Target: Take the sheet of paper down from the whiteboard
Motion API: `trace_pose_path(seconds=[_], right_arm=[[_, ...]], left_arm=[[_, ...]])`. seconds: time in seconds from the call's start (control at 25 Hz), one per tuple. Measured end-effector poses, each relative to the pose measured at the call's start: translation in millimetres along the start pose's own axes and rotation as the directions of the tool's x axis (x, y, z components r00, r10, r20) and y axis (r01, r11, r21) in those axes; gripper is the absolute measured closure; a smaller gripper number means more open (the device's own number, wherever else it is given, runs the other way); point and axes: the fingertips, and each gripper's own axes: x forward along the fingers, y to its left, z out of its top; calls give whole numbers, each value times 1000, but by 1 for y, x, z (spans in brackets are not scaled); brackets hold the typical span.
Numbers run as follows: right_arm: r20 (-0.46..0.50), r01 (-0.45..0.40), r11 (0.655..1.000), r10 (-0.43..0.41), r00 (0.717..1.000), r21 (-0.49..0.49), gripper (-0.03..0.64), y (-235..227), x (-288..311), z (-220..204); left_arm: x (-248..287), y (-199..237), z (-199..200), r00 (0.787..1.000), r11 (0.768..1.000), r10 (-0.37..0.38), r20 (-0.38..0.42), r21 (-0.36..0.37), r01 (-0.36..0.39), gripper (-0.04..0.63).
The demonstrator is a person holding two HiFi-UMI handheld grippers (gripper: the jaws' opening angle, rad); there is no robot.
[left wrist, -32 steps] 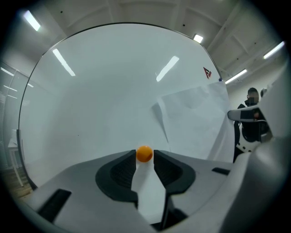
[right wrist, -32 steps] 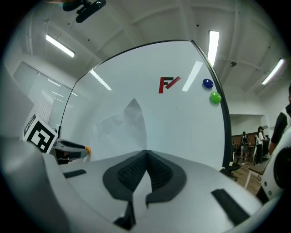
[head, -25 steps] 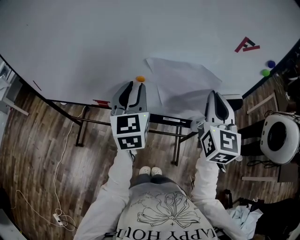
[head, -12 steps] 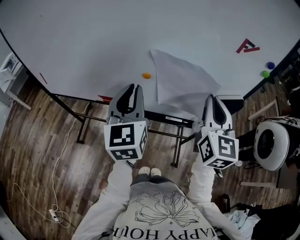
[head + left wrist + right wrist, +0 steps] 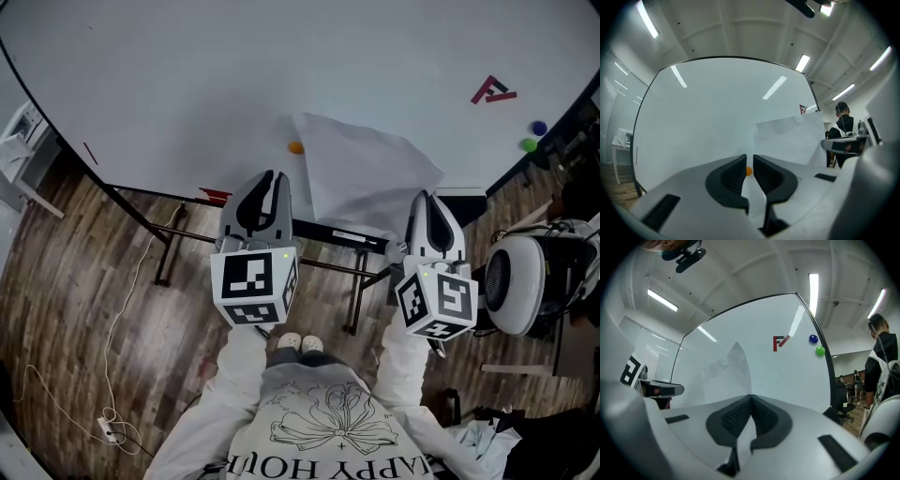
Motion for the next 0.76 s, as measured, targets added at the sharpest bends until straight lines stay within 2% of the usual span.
trace_pose_path(seconds=[0.76], right_arm=[[-17,8,1000,-8,1000,17,614,2,-1,-9]], left_arm=[[1,-5,-7,1000,1000,-20,-16,4,20,552]])
